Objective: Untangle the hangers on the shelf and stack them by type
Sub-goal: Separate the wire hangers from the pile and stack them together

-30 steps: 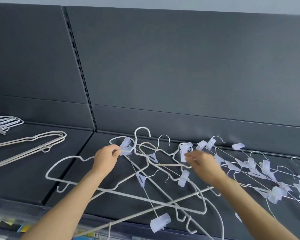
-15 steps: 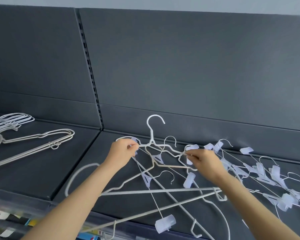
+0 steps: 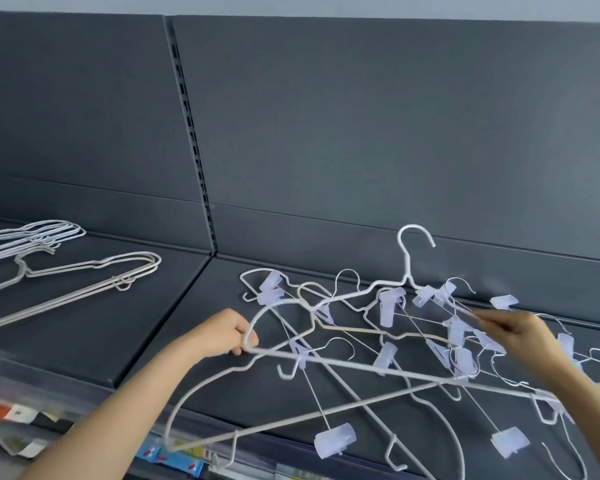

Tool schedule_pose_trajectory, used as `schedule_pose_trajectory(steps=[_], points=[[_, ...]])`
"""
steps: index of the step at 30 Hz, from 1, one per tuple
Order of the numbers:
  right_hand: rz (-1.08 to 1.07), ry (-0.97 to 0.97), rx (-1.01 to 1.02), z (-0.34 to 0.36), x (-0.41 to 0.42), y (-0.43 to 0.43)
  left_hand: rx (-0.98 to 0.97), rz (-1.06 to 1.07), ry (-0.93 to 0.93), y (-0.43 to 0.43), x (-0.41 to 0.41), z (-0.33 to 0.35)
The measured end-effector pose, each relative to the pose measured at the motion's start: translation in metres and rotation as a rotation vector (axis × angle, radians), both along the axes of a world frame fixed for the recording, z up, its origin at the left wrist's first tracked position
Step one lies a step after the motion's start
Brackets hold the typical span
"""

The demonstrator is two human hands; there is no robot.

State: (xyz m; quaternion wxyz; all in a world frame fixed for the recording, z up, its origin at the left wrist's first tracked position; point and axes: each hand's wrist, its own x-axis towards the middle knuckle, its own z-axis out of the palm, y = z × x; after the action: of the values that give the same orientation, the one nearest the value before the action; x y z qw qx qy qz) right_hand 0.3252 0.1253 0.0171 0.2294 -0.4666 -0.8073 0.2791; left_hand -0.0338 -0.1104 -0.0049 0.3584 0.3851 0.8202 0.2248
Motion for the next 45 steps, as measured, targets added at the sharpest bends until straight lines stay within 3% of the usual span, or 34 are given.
schedule_pose_trajectory(steps=[4,7,14,20,27,37,42,45], points=[[-0.144,-0.006,0.004,0.003,0.002,0.0,0.006,-0.04,-0.007,0.005,0.018,-0.011],[-0.137,-0.067,0.027,0.001,-0.01,-0.013,0.088,0.003,0.108,0.014,0.028,-0.011],[-0.135,0.098,-0.032,0.0,-0.024,-0.022,0.38,0.069,0.434,0.016,0.028,0.024],[-0.1,0.209,-0.061,0.009,-0.027,-0.021,0.58,0.022,0.476,0.013,0.019,0.049],[-0.117,0.177,-0.073,0.014,-0.025,-0.021,0.536,0.076,0.616,0.014,-0.011,0.06],[-0.101,0.174,-0.143,0.004,-0.041,-0.028,0.579,0.289,0.52,0.009,-0.028,0.04],[-0.067,0.195,-0.123,0.008,-0.054,-0.034,0.624,0.27,0.398,0.009,-0.026,0.039],[-0.052,0.079,-0.165,0.01,-0.062,-0.034,0.624,0.252,0.335,0.008,-0.031,0.038]])
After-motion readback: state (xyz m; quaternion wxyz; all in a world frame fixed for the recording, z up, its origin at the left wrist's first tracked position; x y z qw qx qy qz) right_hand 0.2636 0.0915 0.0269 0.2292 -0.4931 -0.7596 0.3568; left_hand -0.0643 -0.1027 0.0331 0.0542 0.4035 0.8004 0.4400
